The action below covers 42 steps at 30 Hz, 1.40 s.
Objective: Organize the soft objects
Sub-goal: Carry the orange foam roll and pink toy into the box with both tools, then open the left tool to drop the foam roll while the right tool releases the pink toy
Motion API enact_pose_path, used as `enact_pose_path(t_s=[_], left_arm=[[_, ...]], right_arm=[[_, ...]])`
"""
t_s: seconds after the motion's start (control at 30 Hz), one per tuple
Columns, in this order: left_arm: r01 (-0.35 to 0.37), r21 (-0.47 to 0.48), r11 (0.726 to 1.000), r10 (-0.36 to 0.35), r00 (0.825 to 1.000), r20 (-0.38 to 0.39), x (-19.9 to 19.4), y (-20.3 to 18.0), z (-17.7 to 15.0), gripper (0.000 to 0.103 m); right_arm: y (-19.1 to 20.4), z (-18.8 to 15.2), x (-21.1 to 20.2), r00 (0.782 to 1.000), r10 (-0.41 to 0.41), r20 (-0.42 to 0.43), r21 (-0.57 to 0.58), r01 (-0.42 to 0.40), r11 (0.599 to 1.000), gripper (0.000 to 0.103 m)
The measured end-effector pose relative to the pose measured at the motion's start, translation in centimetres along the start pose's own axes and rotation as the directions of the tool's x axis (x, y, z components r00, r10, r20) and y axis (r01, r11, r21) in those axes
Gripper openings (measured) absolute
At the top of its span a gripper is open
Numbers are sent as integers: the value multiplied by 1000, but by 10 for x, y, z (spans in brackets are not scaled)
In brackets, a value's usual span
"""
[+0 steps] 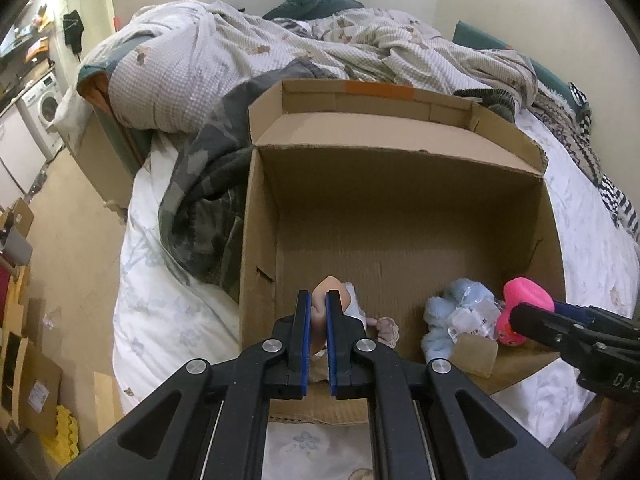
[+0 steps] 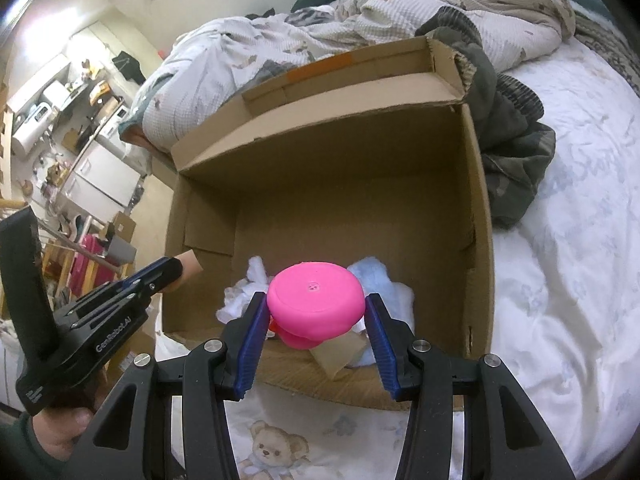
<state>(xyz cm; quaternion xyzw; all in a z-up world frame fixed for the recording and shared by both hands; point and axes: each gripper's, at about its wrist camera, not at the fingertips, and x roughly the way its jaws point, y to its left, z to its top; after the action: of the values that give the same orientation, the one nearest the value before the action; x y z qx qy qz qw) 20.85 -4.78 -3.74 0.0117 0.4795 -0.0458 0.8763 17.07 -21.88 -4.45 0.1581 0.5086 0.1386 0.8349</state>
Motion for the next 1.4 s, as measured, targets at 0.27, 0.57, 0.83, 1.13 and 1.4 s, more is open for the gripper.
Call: enact_pose_path(t_s=[0.27,0.57,0.83,1.13,1.4], left_arm=[[19,1,1000,-19,999,-28,10,-5,-1,7],[19,-5,1000,-19,997,-72,22,-5,-4,7],[25,-21,999,-27,996,-85,26,-2,-4,7],[18,-5,1000,-18,997,-78,25,-6,-6,13],[7,12,1000,-6,997,-72,22,-13,-6,55]], right_arm=[[-4,0,15,998,-40,-48,6,40,999,51],[-13,-2,24,994,-71,-86,26,73,997,52],[-14,-3,26,992,-75,-98,26,78,997,52],[-13,-3,28,990,-81,-112,24,84,996,52],[-14,-2,30,990,-71,-119,44,76,996,52]])
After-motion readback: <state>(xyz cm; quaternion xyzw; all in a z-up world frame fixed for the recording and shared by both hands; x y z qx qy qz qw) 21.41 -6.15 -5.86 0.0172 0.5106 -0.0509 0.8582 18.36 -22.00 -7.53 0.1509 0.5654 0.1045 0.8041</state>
